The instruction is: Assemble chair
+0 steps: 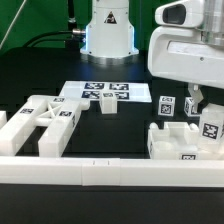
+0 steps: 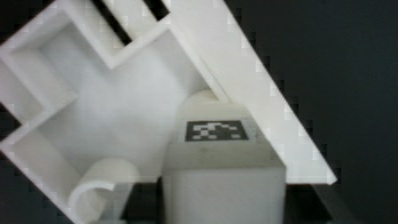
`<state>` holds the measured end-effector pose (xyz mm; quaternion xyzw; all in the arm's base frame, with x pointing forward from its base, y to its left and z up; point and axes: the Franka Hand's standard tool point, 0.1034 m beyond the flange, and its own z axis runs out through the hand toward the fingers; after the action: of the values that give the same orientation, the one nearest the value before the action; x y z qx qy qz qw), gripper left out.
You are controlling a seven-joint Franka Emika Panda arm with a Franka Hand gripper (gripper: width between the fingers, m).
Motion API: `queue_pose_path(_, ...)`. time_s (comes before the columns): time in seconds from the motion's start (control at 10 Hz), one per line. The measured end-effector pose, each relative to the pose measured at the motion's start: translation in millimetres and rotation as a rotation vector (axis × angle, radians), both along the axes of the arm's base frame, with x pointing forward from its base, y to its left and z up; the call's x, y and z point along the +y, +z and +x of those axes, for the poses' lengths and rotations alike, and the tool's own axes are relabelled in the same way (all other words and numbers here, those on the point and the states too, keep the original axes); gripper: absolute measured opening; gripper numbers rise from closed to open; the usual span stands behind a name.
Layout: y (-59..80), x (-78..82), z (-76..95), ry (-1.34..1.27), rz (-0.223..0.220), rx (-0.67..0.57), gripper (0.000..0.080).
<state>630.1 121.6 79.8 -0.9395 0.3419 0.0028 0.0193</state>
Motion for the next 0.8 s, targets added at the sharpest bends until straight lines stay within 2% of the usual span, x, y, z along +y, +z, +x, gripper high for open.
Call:
queue_pose_path(0.5, -0.2, 0.5, 0.0, -0.483, 0.039, -0.005, 0.0284)
queue_pose_path(0.7, -0.2, 0.6, 0.1, -0.550, 0.043, -0.001, 0.0284)
queue_pose_path(0.8, -0.8, 1.7, -0.3, -0.550, 0.047, 0.001, 0.0394)
